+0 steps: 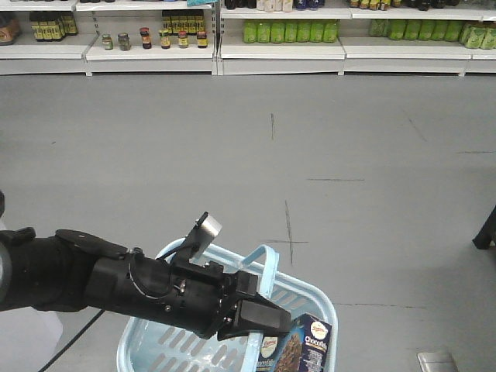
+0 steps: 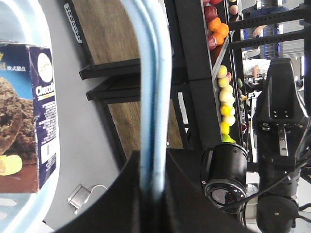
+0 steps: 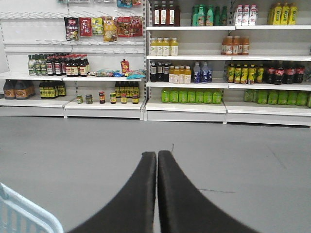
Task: Left arm holds basket, right arm returns cookies
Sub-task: 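Keep holding the basket with the left gripper, approach the bottle shelves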
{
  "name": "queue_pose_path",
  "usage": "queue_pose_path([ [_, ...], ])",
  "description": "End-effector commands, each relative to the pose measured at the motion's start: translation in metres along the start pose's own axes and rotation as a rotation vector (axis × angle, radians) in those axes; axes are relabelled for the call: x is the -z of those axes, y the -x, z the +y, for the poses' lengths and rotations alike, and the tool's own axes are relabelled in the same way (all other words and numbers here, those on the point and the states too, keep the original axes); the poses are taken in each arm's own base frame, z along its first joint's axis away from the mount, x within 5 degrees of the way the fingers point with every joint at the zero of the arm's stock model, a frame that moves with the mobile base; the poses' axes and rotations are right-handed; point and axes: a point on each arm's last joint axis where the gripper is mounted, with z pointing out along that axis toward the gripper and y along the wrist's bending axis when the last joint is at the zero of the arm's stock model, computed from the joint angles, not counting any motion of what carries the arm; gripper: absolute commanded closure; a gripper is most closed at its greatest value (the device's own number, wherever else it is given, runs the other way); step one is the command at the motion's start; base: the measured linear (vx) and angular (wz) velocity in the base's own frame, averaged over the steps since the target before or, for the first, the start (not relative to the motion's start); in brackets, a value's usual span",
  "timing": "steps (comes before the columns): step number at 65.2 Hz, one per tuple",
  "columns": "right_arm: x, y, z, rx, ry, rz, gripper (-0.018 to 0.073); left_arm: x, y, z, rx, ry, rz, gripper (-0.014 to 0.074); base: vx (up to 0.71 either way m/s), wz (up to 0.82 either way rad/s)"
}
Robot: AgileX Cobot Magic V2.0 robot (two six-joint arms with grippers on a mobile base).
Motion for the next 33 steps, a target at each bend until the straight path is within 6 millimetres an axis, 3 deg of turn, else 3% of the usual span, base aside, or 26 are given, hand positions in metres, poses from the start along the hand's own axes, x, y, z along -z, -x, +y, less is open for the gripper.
queue_pose_path([
  [1, 0.0011, 0.0077, 0.0004, 0.007, 0.004, -0.083, 0.0568, 0.0072, 0.0028, -0.0285, -0.036, -0.125, -0.027, 0.0603, 0.3, -0.04],
  [33, 0.0011, 0.0077, 0.0004, 0.007, 0.004, -0.083, 0.0568, 0.0072, 0.0028, -0.0285, -0.036, -0.125, -0.027, 0.0603, 0.29, -0.06],
])
